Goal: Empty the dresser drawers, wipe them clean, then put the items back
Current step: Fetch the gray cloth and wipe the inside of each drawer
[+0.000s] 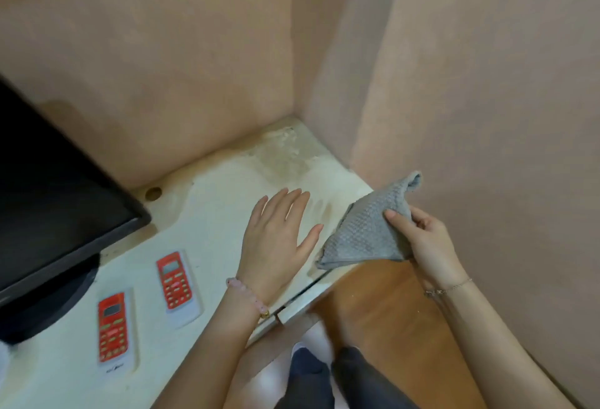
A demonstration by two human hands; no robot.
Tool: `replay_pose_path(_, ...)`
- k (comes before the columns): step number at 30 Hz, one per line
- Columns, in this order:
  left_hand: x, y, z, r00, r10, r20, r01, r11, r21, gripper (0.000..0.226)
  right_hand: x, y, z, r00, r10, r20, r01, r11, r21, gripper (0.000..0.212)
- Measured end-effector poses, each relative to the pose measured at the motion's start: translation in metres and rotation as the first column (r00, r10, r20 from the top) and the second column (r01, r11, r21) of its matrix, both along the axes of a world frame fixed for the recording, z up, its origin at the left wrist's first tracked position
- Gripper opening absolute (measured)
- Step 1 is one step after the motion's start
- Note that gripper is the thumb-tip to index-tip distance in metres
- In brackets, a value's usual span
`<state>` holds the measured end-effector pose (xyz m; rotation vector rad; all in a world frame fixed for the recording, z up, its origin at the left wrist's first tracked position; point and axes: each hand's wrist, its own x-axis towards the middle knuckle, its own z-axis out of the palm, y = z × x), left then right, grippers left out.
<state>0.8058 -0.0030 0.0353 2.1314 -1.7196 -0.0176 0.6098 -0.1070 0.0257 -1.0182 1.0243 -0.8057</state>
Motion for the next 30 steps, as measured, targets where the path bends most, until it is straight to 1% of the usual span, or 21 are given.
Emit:
replay_pose_path(3, -0.029, -0.009, 0.005, 0.994, -0.111, 0.012, 0.111, 0.993, -0.028, 0.05, -0.042, 0.014, 0.002, 0.988, -0.154, 0.009, 0.154, 0.988, -0.013, 0.016)
replay_pose_path(6, -0.063, -0.014, 0.008, 0.973, -0.229, 0.004, 0.229, 0.972, -0.047, 0.047, -0.085, 0.029, 0.007, 0.96, -0.281, 0.002, 0.281, 0.958, -0.056, 0.017)
replay_pose_path(8, -0.092, -0.015, 0.01, 0.946, -0.323, 0.015, 0.323, 0.945, -0.054, 0.045, -0.12, 0.046, 0.009, 0.927, -0.373, 0.025, 0.374, 0.924, -0.072, 0.015)
replay_pose_path(11, -0.128, -0.014, 0.014, 0.913, -0.407, 0.014, 0.407, 0.912, -0.052, 0.046, -0.161, 0.07, 0.01, 0.887, -0.462, 0.029, 0.462, 0.883, -0.076, 0.013)
replay_pose_path(13, -0.161, -0.007, 0.018, 0.878, -0.478, 0.012, 0.478, 0.875, -0.077, 0.045, -0.196, 0.097, 0.011, 0.847, -0.531, 0.037, 0.532, 0.843, -0.082, 0.013)
replay_pose_path(17, -0.233, 0.014, 0.027, 0.785, -0.619, 0.036, 0.618, 0.777, -0.119, 0.043, -0.263, 0.158, 0.013, 0.756, -0.654, 0.025, 0.652, 0.751, -0.103, 0.014)
replay_pose_path(23, -0.332, 0.058, 0.03, 0.639, -0.769, 0.027, 0.76, 0.625, -0.178, 0.048, -0.345, 0.252, 0.014, 0.609, -0.792, -0.03, 0.78, 0.606, -0.156, 0.011)
replay_pose_path(26, -0.379, 0.076, 0.025, 0.547, -0.837, 0.031, 0.826, 0.534, -0.181, 0.047, -0.381, 0.294, 0.015, 0.512, -0.858, -0.037, 0.843, 0.511, -0.17, 0.011)
replay_pose_path(30, -0.441, 0.089, 0.017, 0.4, -0.915, 0.047, 0.91, 0.39, -0.142, 0.044, -0.422, 0.344, 0.015, 0.35, -0.936, -0.026, 0.922, 0.349, -0.167, 0.013)
